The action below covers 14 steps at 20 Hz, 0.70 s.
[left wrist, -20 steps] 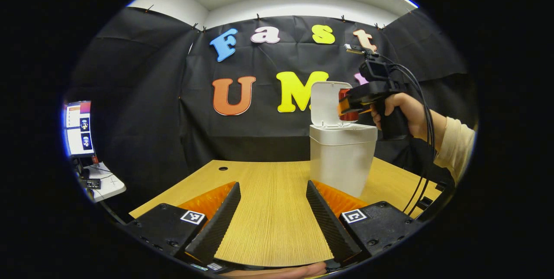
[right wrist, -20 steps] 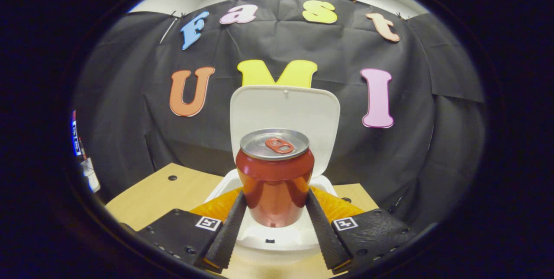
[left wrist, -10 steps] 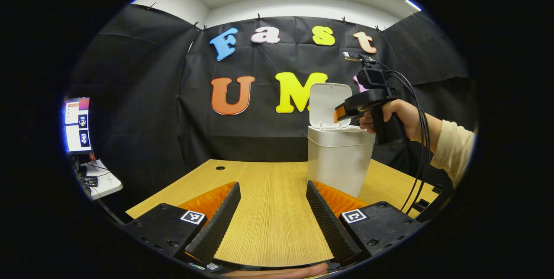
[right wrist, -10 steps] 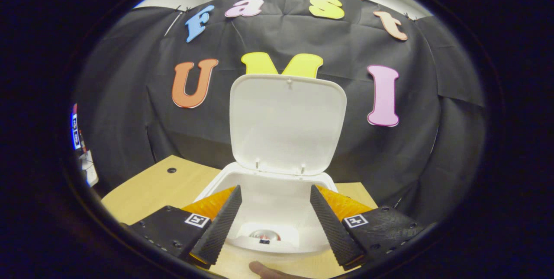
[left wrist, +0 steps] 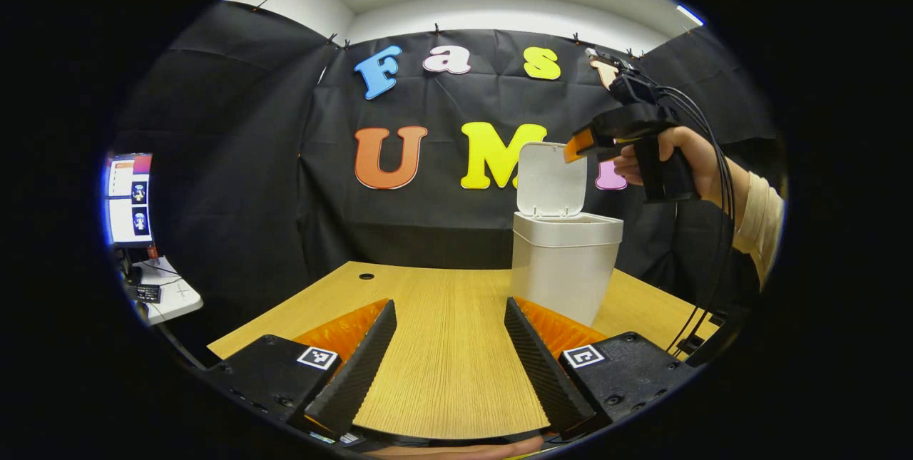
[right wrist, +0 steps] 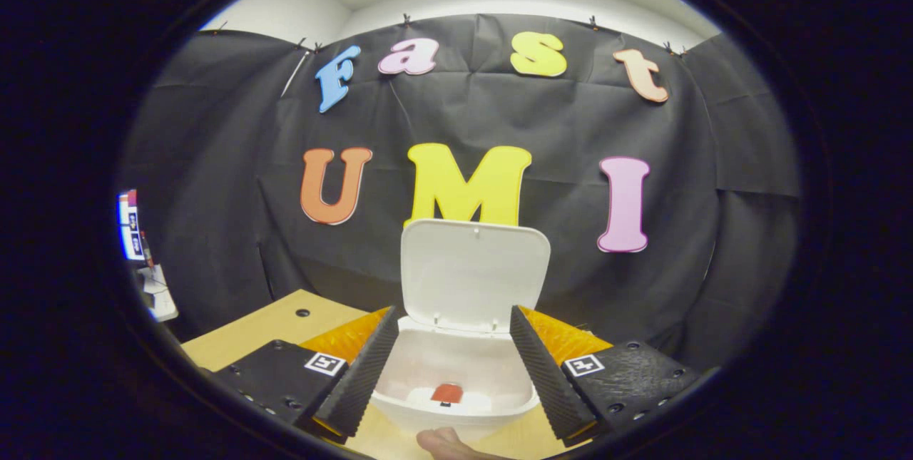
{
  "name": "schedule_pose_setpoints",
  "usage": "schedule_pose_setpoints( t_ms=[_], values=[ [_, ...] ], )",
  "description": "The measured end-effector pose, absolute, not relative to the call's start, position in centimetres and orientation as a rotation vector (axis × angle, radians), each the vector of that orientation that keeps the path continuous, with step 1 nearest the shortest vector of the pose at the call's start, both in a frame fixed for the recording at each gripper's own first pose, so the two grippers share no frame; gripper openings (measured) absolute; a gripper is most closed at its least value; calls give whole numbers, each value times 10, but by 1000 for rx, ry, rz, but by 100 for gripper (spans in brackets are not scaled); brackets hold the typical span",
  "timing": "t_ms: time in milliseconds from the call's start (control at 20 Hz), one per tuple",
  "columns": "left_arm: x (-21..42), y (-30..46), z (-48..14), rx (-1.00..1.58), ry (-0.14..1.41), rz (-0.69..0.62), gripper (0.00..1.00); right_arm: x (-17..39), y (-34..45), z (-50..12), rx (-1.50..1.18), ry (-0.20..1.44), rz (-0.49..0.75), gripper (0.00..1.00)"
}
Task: Press the lid of the desktop garbage bin to open it, pick up the crumpled paper on the desktop and throw it into the bin, then pick up the pop can on the desktop and drop it into the bin, and finally close the garbage bin lid.
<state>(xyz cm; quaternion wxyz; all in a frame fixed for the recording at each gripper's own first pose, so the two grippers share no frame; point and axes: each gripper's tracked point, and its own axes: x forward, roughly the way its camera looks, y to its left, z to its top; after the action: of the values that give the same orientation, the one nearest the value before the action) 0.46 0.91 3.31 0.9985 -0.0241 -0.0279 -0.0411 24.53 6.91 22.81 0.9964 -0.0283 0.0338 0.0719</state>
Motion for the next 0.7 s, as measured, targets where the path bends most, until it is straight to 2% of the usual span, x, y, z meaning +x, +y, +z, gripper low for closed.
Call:
schedule_pose_setpoints(
  t_ms=[300,700],
  values=[
    [10,13,31,-63,-57,-89,99,258,68,283,-44,-24,116,97],
    [22,20,19,-31,-26,-46,99,344,68,317,-42,-90,29,95]
  ],
)
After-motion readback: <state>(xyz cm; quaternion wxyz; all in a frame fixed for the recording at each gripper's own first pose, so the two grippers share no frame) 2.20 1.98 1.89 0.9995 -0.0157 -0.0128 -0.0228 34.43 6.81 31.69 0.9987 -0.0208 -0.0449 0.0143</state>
